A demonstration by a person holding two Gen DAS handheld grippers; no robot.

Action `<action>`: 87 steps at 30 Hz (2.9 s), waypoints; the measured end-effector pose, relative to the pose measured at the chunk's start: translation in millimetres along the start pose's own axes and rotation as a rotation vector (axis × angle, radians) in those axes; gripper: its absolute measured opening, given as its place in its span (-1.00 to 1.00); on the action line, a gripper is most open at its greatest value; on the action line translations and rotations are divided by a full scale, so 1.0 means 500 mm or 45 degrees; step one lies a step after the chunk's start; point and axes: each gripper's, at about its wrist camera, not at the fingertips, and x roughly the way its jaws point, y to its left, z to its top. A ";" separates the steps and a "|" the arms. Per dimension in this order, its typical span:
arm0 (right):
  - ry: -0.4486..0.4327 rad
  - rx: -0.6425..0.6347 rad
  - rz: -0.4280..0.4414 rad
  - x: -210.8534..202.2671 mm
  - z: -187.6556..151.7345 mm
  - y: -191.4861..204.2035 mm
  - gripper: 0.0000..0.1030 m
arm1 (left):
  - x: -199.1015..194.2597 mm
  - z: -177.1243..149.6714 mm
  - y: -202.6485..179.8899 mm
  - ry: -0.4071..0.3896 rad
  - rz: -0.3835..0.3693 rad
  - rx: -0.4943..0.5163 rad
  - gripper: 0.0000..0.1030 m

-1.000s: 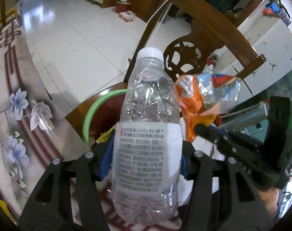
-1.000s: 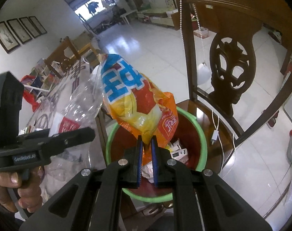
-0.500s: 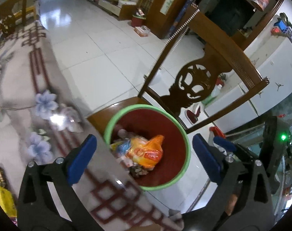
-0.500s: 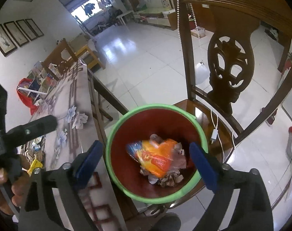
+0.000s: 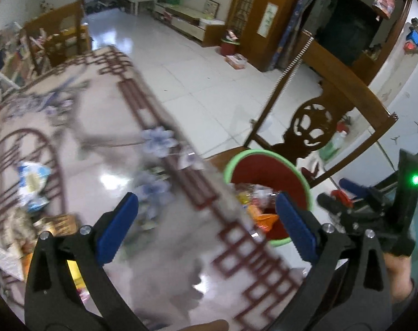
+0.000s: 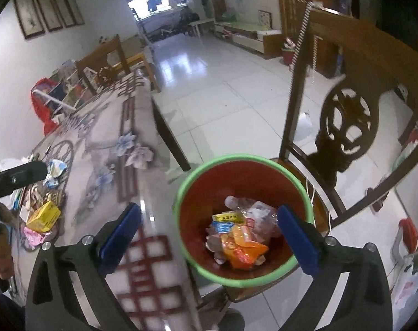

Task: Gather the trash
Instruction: 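Move both open tools back over the yellow drink box and white milk carton, then grasp the yellow drink box with the right tool while the left tool grasps the white milk carton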

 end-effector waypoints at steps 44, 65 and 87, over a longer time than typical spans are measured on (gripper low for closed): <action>0.202 -0.965 0.343 0.194 -0.093 0.655 0.85 | -0.167 -0.303 0.635 -0.024 0.187 -0.963 0.89; 0.364 -1.141 0.573 0.226 -0.143 0.680 0.19 | -0.094 -0.309 0.682 0.095 0.297 -0.998 0.81; 0.563 -1.063 0.677 0.260 -0.167 0.761 0.58 | -0.151 -0.380 0.688 0.204 0.337 -0.818 0.64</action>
